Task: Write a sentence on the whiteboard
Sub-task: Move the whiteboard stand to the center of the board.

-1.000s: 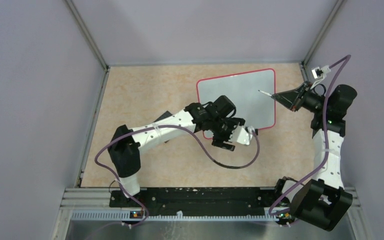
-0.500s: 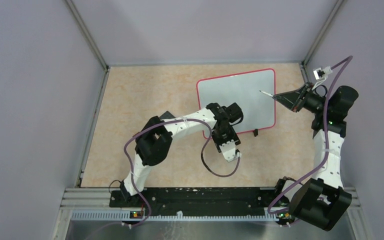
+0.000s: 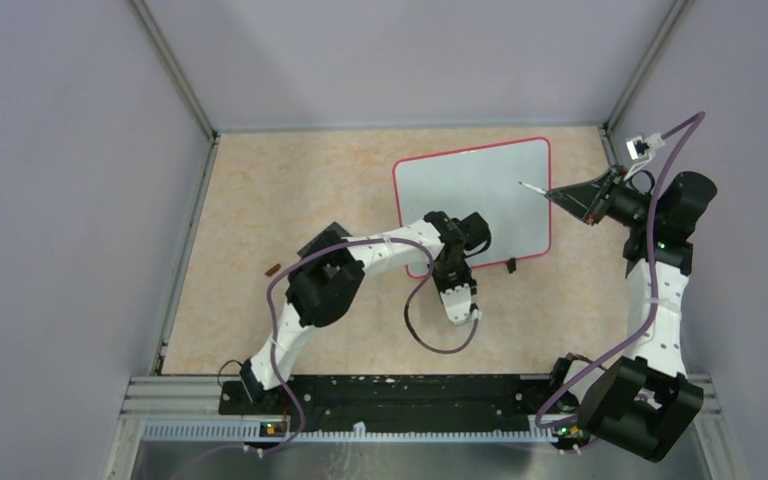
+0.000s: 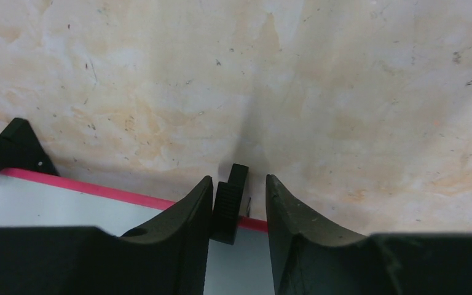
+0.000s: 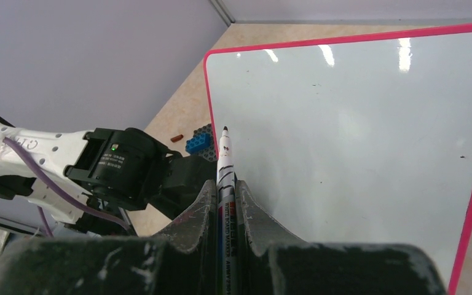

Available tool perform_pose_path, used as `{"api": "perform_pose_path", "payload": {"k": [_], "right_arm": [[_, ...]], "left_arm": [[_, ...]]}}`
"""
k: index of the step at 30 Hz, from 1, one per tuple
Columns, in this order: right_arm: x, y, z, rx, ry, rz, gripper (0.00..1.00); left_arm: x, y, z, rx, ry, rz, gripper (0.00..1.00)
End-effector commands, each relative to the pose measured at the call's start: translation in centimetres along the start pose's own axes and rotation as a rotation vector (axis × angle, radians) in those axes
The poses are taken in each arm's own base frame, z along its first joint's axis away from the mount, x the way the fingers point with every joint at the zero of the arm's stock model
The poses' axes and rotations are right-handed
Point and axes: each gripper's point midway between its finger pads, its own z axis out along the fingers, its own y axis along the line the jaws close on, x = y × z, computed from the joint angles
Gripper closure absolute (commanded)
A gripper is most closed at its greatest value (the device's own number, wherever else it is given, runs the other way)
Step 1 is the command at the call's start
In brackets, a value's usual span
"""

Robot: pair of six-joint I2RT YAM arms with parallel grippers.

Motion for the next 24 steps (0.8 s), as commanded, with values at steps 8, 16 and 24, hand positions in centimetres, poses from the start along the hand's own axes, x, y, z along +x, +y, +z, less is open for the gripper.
{"api": "perform_pose_path", "payload": {"k": [8,16,24], "right_arm": [[0.2,0.0,-0.3,-0.010,0.001,-0.028,1.00],[0.2,0.0,-0.3,-0.012,0.001,-0.031,1.00],[0.1,0.7,-0.4,-0.031,0.001,-0.047,1.00]], "left_arm": [[0.6,-0.3,-0.3,0.032,0.046,0.012,0.85],[-1.6,-2.4,-0.5,0.092,0.042,-0.035,0.93],[-3.2,-4.9,-0.3,0.205,0.101,-0.130,1.00]]}}
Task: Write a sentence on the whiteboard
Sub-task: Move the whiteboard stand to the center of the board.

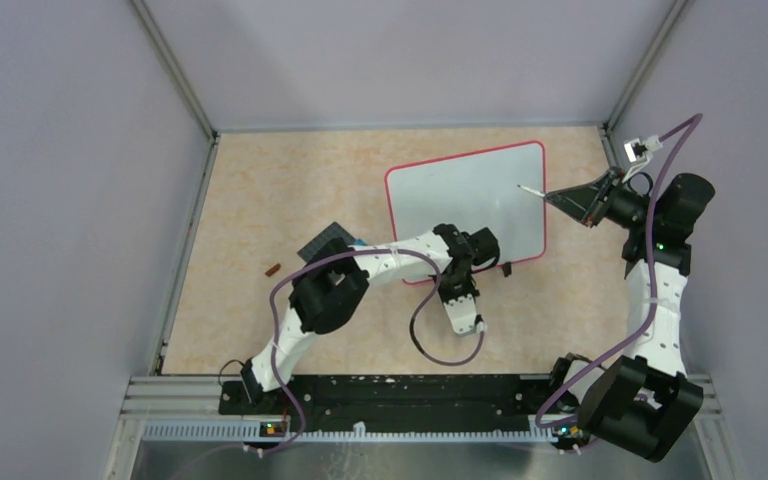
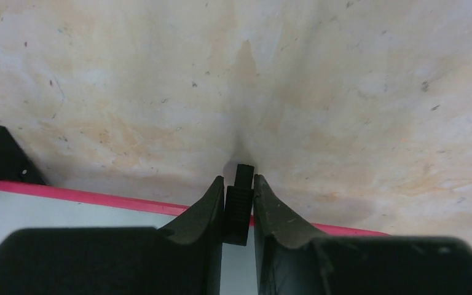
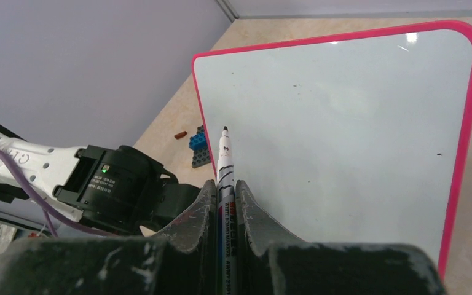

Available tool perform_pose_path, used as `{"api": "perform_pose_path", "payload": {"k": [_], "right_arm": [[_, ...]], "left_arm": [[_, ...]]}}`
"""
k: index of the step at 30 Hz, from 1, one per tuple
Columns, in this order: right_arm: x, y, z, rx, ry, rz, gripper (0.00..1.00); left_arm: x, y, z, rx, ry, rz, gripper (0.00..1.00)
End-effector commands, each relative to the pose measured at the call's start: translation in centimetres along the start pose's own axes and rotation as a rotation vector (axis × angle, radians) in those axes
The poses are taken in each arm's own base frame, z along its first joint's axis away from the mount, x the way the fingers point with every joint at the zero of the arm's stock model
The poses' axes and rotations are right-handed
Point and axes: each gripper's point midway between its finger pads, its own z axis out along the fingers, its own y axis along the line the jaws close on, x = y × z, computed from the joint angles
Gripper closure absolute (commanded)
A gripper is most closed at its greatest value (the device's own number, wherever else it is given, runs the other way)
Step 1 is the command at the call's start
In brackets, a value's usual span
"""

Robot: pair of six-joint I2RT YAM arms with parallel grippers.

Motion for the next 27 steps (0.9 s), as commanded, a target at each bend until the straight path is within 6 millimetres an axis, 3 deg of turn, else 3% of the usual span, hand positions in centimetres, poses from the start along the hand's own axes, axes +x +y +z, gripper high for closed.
{"api": "perform_pose_path", "payload": {"k": [1,17,27], "right_arm": [[-0.4,0.9,-0.4,-0.029,-0.006,-0.067,1.00],[-0.2,1.8,-0.5,-0.055,0.000,-0.077,1.00],[-0.2,1.7,-0.5,-0.054,-0.003,-0.076,1.00]], "left_arm": [[-2.7,-4.6,-0.8,0.168,-0.010,-0.118,1.00],[-6.9,-8.2,-0.9,0.361,0.018,-0.407,1.00],[-7.5,-11.1,-0.9,0.431,0.037,-0.495,1.00]]}}
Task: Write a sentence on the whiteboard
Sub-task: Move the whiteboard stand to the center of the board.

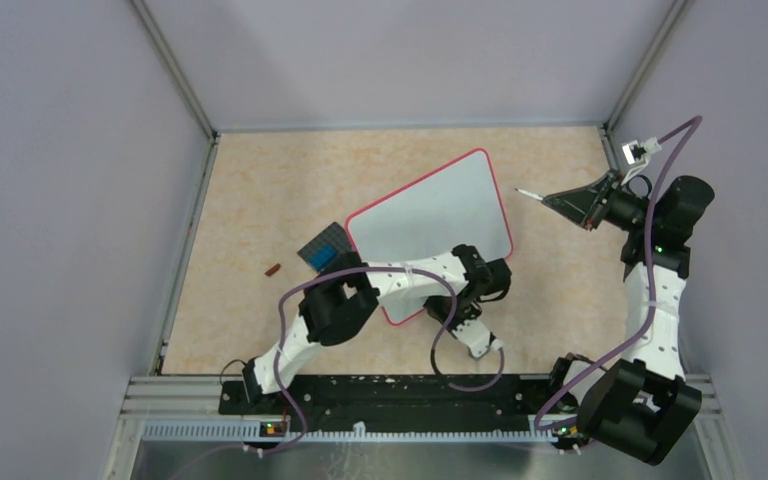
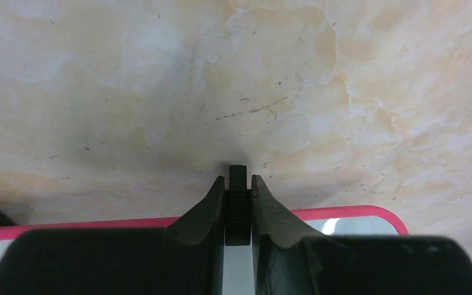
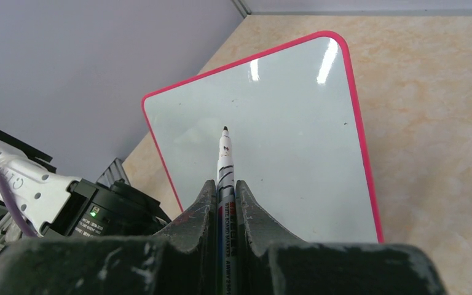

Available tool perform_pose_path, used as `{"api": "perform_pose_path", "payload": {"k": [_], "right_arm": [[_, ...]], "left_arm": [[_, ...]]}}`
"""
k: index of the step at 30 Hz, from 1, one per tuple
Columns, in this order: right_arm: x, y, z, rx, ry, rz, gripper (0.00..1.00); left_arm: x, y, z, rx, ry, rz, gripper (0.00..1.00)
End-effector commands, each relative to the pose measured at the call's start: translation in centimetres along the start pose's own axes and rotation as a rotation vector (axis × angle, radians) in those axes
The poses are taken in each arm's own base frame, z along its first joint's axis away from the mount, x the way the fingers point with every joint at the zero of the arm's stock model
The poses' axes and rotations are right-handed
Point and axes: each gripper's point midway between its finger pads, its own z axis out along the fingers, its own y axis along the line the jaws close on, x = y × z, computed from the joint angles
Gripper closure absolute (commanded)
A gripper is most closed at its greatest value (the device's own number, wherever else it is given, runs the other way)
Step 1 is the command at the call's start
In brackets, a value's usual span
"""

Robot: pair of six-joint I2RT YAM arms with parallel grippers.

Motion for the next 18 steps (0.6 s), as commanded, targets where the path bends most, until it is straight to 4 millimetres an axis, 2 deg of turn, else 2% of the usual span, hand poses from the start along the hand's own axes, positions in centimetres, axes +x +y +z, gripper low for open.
{"api": "perform_pose_path", "payload": {"k": [1,9,18], "right_arm": [[-0.6,0.7,-0.4,-0.011,-0.013,-0.071,1.00],[-0.5,0.7,-0.3,-0.012,-0.013,-0.069,1.00],[-0.5,0.5,-0.3,-0.008,-0.014,-0.065,1.00]], "left_arm": [[0.5,-5.6,0.9,0.188,0.012,-0.106,1.00],[1.5,-8.2,1.6,0.222,0.037,-0.119,1.00],[1.3,-9.5,0.6,0.233,0.003,-0.077,1.00]]}}
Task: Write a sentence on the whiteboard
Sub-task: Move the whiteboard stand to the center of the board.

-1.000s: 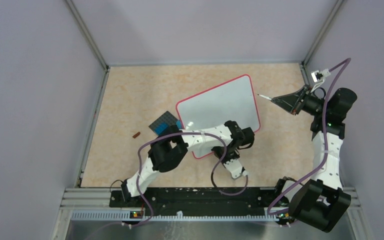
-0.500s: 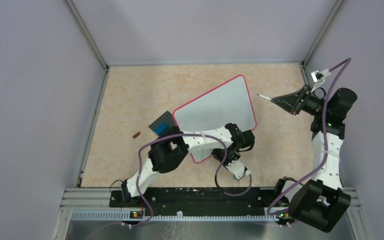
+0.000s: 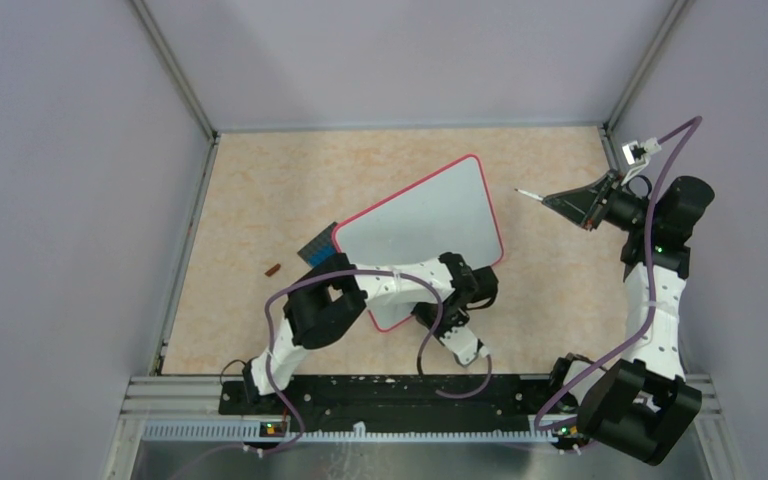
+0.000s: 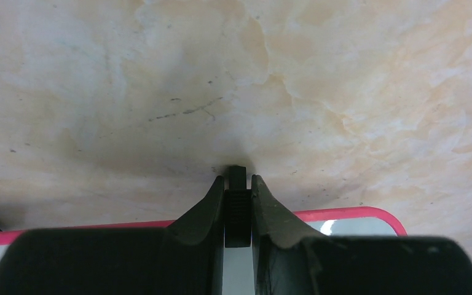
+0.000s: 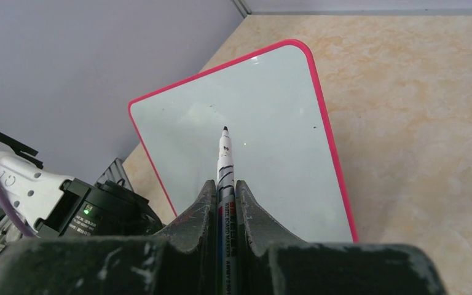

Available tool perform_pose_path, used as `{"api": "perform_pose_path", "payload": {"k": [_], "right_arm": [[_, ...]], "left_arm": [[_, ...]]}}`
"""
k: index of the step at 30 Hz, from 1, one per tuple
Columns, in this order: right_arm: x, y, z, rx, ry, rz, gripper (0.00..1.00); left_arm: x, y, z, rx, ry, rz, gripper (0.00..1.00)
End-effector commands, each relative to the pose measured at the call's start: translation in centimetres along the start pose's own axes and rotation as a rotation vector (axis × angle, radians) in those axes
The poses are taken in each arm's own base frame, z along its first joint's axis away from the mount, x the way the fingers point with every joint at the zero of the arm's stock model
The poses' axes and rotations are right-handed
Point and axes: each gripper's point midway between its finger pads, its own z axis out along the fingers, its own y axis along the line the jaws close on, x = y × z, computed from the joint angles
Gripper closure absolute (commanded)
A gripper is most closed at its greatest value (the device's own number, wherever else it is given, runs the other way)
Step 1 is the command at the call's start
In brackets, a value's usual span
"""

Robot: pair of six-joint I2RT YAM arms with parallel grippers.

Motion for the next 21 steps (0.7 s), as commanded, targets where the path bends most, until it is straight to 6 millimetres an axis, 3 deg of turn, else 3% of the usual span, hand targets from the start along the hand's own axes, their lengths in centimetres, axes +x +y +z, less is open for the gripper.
{"api": "perform_pose_path", "payload": {"k": [1,5,9,15,21], "right_arm": [[-0.5,0.6,-0.3,-0.008,-0.015,-0.067,1.00],[-0.5,0.6,-0.3,-0.008,-0.014,-0.067,1.00],[-0.5,0.5,-0.3,-0.007,-0.015,-0.065,1.00],[-0.5,0.4,-0.3,-0.004,-0.016,-0.064,1.00],[-0.5,0.3,-0.3,-0.002,-0.017,-0.064,1.00]], "left_arm": [[0.9,-7.0,-0.3,0.239,0.003,-0.050,1.00],[1.0,-7.7,-0.5,0.256,0.000,-0.030,1.00],[1.3,-7.8,-0.4,0.236,0.012,0.004,0.91],[1.7,-8.0,0.0,0.222,0.039,0.010,0.63],[1.1,-7.0,-1.0,0.168,0.023,0.008,0.38]]}}
